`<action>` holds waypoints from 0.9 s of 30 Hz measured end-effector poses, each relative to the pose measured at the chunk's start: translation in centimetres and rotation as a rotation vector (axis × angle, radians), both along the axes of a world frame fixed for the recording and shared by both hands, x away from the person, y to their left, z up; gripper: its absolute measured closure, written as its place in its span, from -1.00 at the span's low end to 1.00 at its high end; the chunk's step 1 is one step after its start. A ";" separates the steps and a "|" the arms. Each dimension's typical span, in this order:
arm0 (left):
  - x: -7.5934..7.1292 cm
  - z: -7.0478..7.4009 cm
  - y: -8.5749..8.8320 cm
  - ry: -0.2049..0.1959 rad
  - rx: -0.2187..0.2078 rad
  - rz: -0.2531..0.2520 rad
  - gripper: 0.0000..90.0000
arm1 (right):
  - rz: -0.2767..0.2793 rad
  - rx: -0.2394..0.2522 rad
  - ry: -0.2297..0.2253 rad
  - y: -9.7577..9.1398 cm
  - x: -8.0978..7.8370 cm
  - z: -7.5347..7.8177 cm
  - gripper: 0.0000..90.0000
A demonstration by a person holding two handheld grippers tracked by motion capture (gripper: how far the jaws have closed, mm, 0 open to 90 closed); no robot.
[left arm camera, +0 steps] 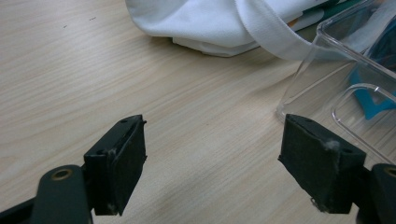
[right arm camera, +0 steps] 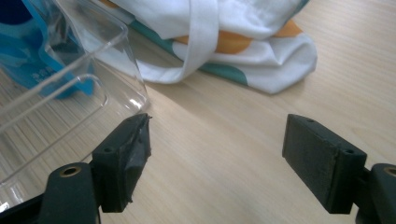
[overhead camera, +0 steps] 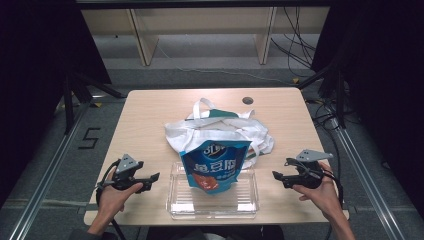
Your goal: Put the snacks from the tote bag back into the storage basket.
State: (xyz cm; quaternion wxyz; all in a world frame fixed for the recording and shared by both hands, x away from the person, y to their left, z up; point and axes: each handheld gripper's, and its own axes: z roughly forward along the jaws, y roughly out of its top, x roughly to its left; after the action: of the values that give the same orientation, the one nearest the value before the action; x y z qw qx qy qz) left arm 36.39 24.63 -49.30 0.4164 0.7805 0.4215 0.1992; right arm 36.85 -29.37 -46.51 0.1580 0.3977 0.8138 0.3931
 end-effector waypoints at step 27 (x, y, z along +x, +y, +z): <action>0.0 -0.1 -0.1 0.000 0.005 0.001 -0.52 | -0.045 0.038 0.029 -0.6 -3.5 -2.8 -0.59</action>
State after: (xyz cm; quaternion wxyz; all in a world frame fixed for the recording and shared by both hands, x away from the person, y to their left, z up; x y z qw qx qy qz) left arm 36.39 24.54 -49.43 0.4145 0.7811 0.4215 0.2007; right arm 33.36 -30.00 -49.31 0.1472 0.4248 0.7991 0.3991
